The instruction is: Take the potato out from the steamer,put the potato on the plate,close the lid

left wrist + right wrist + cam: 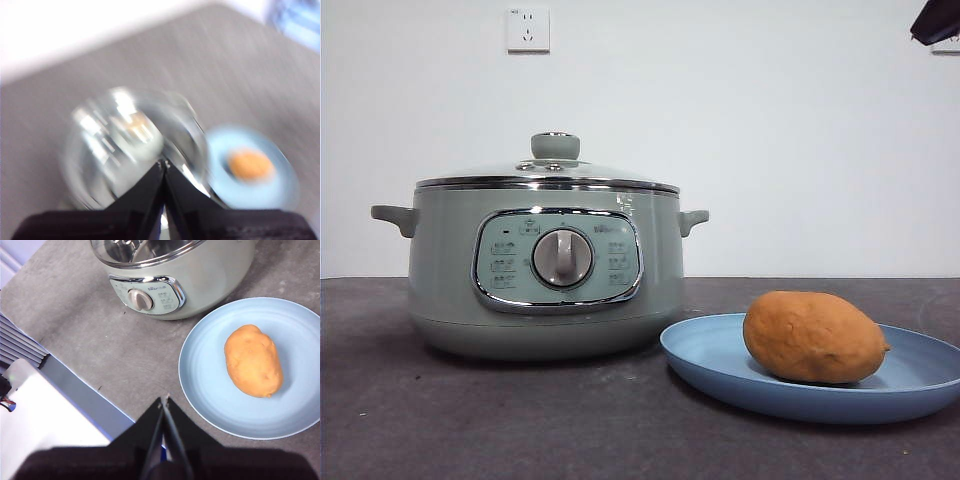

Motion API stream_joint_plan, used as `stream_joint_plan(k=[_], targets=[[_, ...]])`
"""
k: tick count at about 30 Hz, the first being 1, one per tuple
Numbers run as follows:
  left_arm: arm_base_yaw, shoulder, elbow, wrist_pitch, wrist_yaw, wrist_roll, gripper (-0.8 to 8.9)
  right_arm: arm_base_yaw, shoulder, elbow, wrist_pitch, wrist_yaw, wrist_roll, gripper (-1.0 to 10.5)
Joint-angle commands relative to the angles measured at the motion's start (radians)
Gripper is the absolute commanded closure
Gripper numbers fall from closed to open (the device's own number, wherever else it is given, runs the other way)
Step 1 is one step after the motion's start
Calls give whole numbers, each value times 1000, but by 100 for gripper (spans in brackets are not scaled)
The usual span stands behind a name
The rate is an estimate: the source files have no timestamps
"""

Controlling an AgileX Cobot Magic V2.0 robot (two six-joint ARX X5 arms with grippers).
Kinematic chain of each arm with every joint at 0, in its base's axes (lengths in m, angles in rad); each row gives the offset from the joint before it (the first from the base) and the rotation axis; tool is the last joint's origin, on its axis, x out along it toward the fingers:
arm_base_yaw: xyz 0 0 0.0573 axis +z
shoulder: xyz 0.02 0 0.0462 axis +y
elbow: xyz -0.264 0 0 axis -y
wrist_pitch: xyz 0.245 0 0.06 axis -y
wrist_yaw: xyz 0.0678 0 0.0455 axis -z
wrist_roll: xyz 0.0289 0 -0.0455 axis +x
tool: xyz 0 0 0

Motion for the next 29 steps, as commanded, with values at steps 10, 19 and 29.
stream_joint_plan(k=[10, 19, 29], targets=[[270, -436, -527, 571, -86, 12, 816, 1, -2, 4, 5, 3, 5, 946], [312, -714, -969, 782, -216, -74, 816, 1, -2, 4, 5, 3, 5, 946], [312, -872, -1246, 795, -323, -174, 816, 1, -2, 4, 5, 3, 5, 946]])
